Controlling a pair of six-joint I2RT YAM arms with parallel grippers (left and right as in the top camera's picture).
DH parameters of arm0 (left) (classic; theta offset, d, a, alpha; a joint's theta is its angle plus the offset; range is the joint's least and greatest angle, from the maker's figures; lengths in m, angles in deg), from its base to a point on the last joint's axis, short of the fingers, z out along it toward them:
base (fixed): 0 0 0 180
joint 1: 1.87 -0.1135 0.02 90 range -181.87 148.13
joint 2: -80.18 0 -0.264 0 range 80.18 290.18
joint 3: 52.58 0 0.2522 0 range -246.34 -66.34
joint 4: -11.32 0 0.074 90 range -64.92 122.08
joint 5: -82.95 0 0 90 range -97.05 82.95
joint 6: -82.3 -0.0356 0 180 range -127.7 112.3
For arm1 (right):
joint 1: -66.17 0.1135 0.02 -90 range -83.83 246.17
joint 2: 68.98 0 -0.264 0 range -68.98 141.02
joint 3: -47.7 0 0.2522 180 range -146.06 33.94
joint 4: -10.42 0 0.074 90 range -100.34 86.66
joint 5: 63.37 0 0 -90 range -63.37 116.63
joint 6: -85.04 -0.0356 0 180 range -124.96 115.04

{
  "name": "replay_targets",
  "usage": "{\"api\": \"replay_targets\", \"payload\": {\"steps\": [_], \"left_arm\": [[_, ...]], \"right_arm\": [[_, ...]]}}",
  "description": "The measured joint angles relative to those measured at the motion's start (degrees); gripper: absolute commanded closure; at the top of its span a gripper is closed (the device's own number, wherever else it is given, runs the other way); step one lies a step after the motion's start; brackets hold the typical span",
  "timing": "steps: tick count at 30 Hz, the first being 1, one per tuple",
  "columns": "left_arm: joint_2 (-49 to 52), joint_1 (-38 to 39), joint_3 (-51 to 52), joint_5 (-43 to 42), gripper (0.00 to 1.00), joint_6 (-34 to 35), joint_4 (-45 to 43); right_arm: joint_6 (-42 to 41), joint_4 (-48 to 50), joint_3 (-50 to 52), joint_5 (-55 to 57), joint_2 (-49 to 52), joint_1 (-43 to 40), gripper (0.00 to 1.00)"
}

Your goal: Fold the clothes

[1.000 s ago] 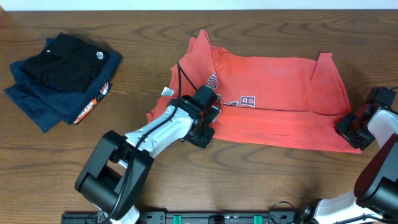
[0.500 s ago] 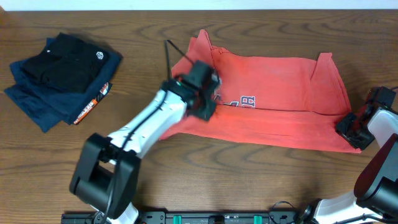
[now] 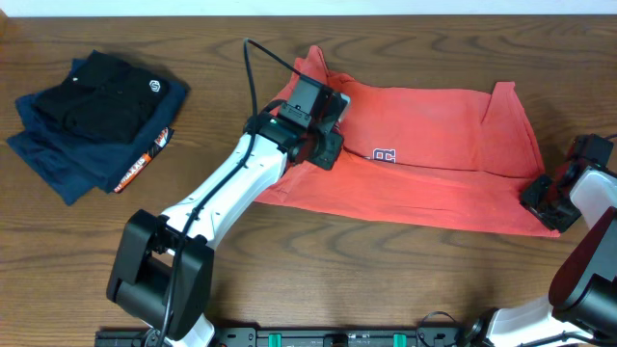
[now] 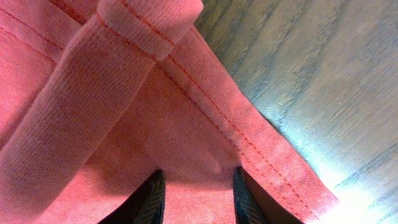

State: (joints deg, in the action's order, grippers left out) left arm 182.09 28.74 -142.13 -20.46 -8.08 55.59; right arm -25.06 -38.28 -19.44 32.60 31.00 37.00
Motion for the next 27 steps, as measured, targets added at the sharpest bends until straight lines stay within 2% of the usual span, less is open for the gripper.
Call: {"api": "replay_targets", "payload": {"steps": [3,10,15,18,20,23,27], "left_arm": [[0.09,0.15,0.0,0.09,0.37,0.09,1.62],[-0.35,-5.25,0.07,8.66,0.35,1.97,9.94],[-0.57,-14.29,1.25,10.36,0.46,6.14,11.39],[-0.26,-17.42,3.93,9.51,0.48,7.45,10.84],[0.55,-18.08,6.16,8.81,0.49,8.39,9.92],[2.95,-18.08,8.92,7.41,0.56,9.73,9.53],[5.4,-18.03,11.39,6.21,0.63,11.17,9.29]], "right_arm": [[0.0,0.0,0.0,0.0,0.0,0.0,0.65],[0.66,-0.35,-0.17,0.0,0.02,0.0,0.65],[2.14,-0.57,-0.55,-0.72,0.24,-0.09,0.65],[3.06,-0.55,-0.57,-1.14,0.24,-0.22,0.64],[4.09,-0.59,-0.59,-1.31,0.24,-0.22,0.62],[6.4,-0.79,-0.61,-1.92,0.24,-0.22,0.62],[8.7,-1.44,-0.7,-3.23,0.24,-0.22,0.67]]}}
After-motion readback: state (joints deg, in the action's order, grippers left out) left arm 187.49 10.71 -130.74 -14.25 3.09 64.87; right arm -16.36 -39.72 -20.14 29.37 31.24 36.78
